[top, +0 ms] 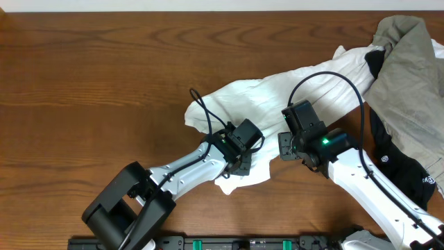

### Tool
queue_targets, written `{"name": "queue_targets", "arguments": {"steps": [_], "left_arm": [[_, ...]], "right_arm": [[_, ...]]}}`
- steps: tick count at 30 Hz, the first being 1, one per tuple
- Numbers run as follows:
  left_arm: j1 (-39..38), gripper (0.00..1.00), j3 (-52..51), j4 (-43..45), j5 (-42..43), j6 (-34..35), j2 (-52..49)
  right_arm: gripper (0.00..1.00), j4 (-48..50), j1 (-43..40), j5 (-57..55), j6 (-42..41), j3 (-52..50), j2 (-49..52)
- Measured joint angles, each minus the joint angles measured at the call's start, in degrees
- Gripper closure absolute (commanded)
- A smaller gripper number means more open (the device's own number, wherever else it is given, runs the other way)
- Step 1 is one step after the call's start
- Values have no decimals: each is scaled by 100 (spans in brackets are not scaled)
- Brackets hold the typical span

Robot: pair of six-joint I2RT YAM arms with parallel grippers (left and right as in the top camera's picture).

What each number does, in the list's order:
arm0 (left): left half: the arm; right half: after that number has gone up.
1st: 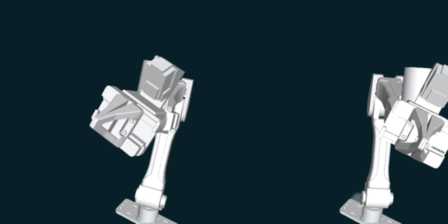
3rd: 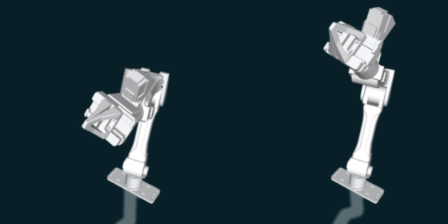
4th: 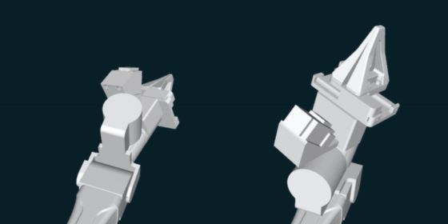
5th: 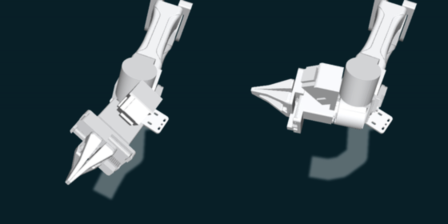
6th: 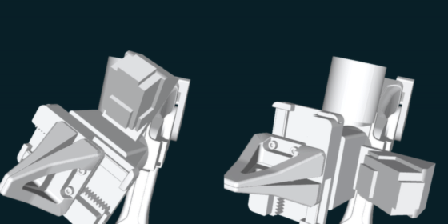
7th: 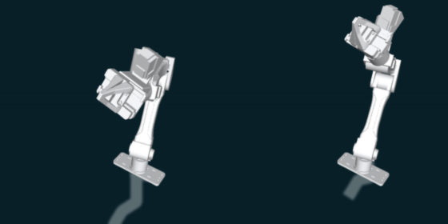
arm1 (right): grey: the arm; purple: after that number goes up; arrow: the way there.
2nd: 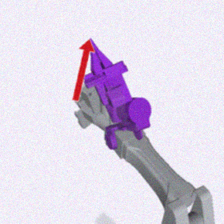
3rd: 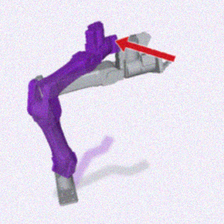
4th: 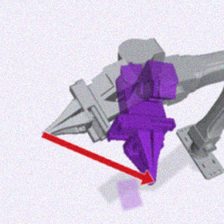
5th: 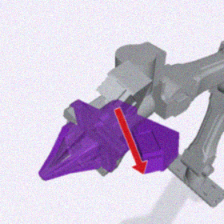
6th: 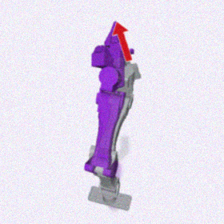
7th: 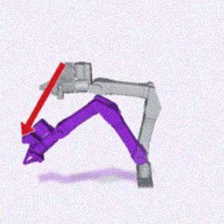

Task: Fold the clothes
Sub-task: 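Drag the shirt's left end leftward with the left gripper, stretching it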

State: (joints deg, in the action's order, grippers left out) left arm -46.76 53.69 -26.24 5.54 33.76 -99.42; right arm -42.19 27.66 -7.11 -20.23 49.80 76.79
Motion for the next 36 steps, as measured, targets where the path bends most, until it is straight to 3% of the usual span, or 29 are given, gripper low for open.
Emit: {"name": "queue_targets", "arguments": {"steps": [5, 11, 17, 23, 30, 36], "left_arm": [[0, 94, 0, -140, -7, -7, 2], [219, 94, 15, -1235, -358, -9, 535], [1508, 94, 24, -2199, -997, -17, 2184], [2612, 94, 33, -2280, -1248, -68, 3097], [2745, 94, 33, -2284, -1305, -254, 3165], [2750, 94, 33, -2284, -1370, -273, 3165]], "right_arm": [[45, -2, 0, 0, 0, 0, 0], [45, -2, 0, -35, 0, 0, 2], [45, 28, -2, -245, 0, 0, 2], [43, 448, -87, -348, -2, -2, 0], [40, 1034, -476, -518, 31, 0, 120], [39, 1198, -1023, -592, 125, 0, 885]]}}
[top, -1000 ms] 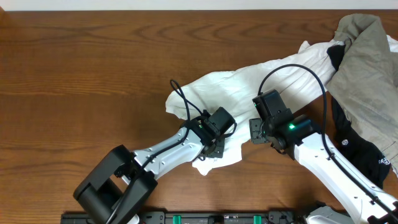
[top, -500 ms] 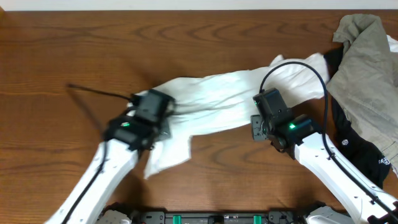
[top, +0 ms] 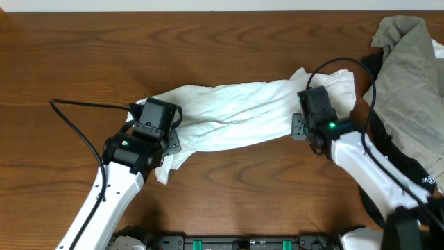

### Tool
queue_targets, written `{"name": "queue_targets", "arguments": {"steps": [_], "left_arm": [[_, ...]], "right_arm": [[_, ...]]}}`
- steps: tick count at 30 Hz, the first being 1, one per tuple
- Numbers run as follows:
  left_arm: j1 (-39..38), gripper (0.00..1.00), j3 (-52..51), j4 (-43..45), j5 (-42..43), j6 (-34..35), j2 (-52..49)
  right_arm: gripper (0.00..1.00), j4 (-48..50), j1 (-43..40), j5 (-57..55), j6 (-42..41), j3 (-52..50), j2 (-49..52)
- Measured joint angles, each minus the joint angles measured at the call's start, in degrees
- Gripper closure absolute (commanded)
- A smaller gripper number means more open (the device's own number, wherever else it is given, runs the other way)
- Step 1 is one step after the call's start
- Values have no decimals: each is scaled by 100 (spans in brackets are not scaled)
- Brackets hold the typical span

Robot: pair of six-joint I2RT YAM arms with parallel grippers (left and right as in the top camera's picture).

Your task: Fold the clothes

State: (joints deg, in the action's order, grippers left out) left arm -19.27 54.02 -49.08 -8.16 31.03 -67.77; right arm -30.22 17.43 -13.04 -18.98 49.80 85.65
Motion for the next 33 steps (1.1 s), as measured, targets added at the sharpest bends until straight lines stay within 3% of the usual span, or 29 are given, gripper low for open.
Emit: {"name": "queue_targets", "arguments": {"steps": [15, 16, 18, 20, 22, 29, 33], "left_arm": [[0, 94, 0, 0, -2, 2, 0], [0, 94, 0, -2, -2, 2, 0], [0, 94, 0, 0, -2, 2, 0], [-2, 94, 0, -2, -2, 2, 0], [0, 94, 0, -2, -2, 2, 0], [-2, 94, 0, -46, -2, 0, 0], [-2, 94, 0, -111, -2, -87, 0]], "right_arm": [[33, 1432, -452, 101, 944, 0, 1408], [36, 1471, -452, 138, 957, 11, 1475], [51, 1467, -452, 177, 1025, 103, 1561], [82, 1403, -450, 330, 1043, 205, 1659], [99, 1283, -442, 463, 1043, 289, 1711], [99, 28, -446, 498, 876, 271, 1392], [100, -1130, -450, 544, 820, 116, 472]]}}
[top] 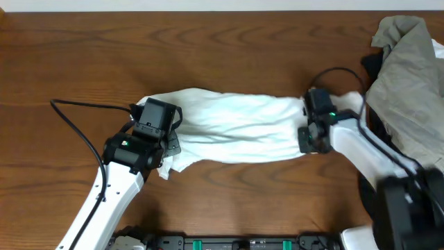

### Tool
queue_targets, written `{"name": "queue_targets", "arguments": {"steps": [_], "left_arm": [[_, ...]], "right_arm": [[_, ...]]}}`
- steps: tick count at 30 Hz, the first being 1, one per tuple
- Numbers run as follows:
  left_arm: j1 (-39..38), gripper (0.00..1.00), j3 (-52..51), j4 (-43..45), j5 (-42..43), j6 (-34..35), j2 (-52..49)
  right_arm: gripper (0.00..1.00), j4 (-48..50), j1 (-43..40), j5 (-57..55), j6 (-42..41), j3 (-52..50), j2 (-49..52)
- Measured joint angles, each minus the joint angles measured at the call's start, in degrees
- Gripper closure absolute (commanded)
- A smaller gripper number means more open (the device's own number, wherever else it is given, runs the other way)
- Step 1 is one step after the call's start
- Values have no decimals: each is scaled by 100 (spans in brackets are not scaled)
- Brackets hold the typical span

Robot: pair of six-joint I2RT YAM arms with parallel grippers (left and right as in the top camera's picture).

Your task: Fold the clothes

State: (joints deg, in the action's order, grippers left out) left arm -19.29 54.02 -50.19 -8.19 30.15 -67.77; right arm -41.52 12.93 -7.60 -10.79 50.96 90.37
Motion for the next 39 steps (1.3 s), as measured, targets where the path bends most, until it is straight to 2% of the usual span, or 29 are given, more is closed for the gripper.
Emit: {"name": "queue_targets", "arguments": {"steps": [5, 9, 12, 15, 19, 23, 25, 27, 29, 34, 39], "left_arm": [[2, 94, 0, 24, -2, -66, 0], [2, 94, 0, 138, -26, -111, 0], [2, 94, 0, 219, -44, -151, 0], [2, 94, 0, 225, -61, -166, 0], [2, 94, 0, 219, -85, -168, 0], [0, 94, 0, 219, -83, -168, 0], [2, 94, 0, 223, -85, -168, 0], [2, 94, 0, 225, -85, -168, 0], [2, 94, 0, 225, -85, -168, 0], [2, 94, 0, 229, -85, -168, 0], [2, 94, 0, 232, -85, -168, 0]], "right_arm": [[91, -249, -9, 2, 31, 284, -1808], [85, 216, -245, -13, 90, 579, -2391], [79, 367, -612, 20, 98, 629, -2013], [76, 280, -929, 107, 116, 619, -1139], [68, -570, -1049, 466, 101, 529, -188], [61, -1565, -1001, 734, -68, 468, -87], [51, -1805, -1001, 809, -190, 468, -92], [34, -1878, -1001, 846, -289, 468, -92], [28, -1781, -1001, 881, -365, 461, -92], [28, -968, -1001, 920, -407, 114, -98], [26, 142, -1001, 933, -426, -662, -105]]}}
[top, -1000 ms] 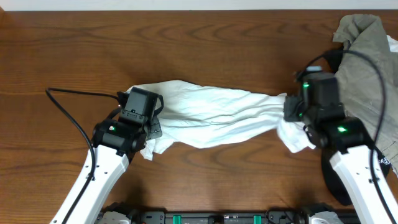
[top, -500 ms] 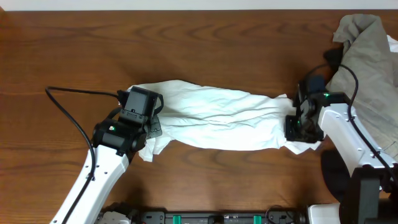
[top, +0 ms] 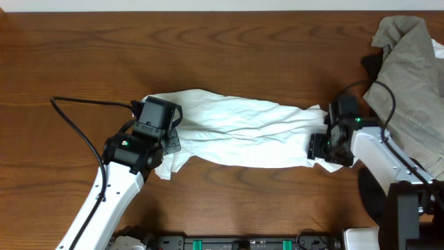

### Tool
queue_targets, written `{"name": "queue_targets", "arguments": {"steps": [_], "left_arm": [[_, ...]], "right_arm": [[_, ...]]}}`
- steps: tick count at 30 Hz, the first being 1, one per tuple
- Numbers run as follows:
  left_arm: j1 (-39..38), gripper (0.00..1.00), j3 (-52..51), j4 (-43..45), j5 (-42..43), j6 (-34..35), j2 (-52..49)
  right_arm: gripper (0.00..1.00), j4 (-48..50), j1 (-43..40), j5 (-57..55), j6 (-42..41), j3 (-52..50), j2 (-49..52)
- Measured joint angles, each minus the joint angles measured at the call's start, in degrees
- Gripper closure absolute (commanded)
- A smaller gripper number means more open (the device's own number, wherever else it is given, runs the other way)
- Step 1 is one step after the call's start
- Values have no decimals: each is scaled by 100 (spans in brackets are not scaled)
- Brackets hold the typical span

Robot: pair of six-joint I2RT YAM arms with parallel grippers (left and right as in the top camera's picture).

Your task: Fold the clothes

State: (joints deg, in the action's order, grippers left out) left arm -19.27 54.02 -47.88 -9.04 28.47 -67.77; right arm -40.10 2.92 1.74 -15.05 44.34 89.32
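A white garment (top: 236, 132) lies stretched left to right across the middle of the wooden table (top: 208, 48), wrinkled along its length. My left gripper (top: 166, 147) is at its left end and shut on the cloth there, where a small flap hangs below the fingers. At the right end, my right gripper (top: 320, 147) is shut on the cloth, its fingers mostly hidden under the wrist unit.
A pile of other clothes sits at the right edge: an olive-grey garment (top: 409, 69) on top and a black one (top: 406, 173) below it, close to my right arm. Black cables loop off both arms.
My right gripper has moved to the right and slightly toward the near edge with the garment's end, drawing the cloth longer and narrower. The left gripper has stayed in place.
Both grippers first stood close together on the near edge of the bunched white garment in the middle. Then the left was far to the left and the right further back, cloth spanning between them. The cloth then lay flatter, and now lies longer.
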Motion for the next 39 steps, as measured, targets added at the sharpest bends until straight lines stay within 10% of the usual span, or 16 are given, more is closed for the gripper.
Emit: {"name": "queue_targets", "arguments": {"steps": [3, 6, 8, 23, 29, 32, 39], "left_arm": [[0, 94, 0, -2, 0, 0, 0], [0, 93, 0, 2, 0, 0, 0], [0, 94, 0, 0, 0, 0, 0], [0, 93, 0, -4, 0, 0, 0], [0, 93, 0, 17, 0, 0, 0], [0, 93, 0, 17, 0, 0, 0], [0, 93, 0, 11, 0, 0, 0]], "right_arm": [[37, 463, 11, -13, -4, -280, -76], [86, 754, 4, -131, -68, -455, -186], [98, 848, 9, -17, -109, -509, -219], [99, -2114, 26, 216, -81, 1163, -1611], [92, -1447, 20, 114, -28, 2162, -2232], [65, -1021, -85, -4, -20, 2243, -1718], [65, -1165, -393, -175, 125, 2184, 1073]]}}
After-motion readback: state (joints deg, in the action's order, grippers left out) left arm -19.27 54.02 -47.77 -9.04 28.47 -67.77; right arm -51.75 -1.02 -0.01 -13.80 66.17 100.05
